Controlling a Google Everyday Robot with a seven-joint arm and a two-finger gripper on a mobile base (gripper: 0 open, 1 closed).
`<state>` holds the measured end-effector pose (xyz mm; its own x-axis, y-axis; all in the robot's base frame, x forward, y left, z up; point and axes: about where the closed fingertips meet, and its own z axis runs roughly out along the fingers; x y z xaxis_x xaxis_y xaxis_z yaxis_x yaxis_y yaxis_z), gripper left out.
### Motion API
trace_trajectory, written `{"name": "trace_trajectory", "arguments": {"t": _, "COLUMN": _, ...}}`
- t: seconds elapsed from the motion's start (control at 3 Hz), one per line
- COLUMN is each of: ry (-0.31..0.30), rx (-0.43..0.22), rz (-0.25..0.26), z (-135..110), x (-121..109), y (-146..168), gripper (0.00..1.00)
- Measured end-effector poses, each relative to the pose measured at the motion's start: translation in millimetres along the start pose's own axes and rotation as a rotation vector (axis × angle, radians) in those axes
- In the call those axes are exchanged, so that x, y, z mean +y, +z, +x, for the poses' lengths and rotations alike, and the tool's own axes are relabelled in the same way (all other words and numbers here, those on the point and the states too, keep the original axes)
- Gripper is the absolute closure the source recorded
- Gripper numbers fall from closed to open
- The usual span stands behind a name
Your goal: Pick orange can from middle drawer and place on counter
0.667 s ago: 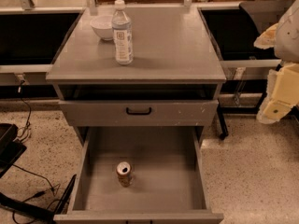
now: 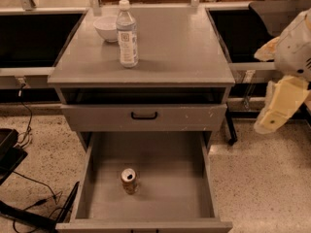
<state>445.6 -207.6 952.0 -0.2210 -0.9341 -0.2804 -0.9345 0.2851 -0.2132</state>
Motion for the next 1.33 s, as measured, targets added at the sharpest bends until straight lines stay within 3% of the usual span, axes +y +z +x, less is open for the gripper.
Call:
{"name": "trace_trajectory", "arguments": {"t": 0.33, "ry": 0.043, "rx": -0.161, "rz": -0.088, "z": -4.8, "x": 17.4, "y": 67.3, "gripper": 0.00}}
{"name": "trace_trajectory", "arguments": {"t": 0.67, "ry": 0.080, "rx": -0.364, "rz": -0.163, "z": -19.8, "x": 45.0, "y": 136.7, "gripper": 0.00}}
{"name": "trace_trajectory", "arguments": {"t": 1.0, "ry": 0.105, "rx": -0.582, "rz": -0.159, "z": -44.7, "x": 56.8, "y": 184.0, "gripper": 0.00}}
{"name": "trace_trajectory", "arguments": {"t": 1.33, "ry": 0.148, "rx": -0.764, "rz": -0.097, "z": -65.0, "x": 55.8, "y": 214.5, "gripper": 0.00}}
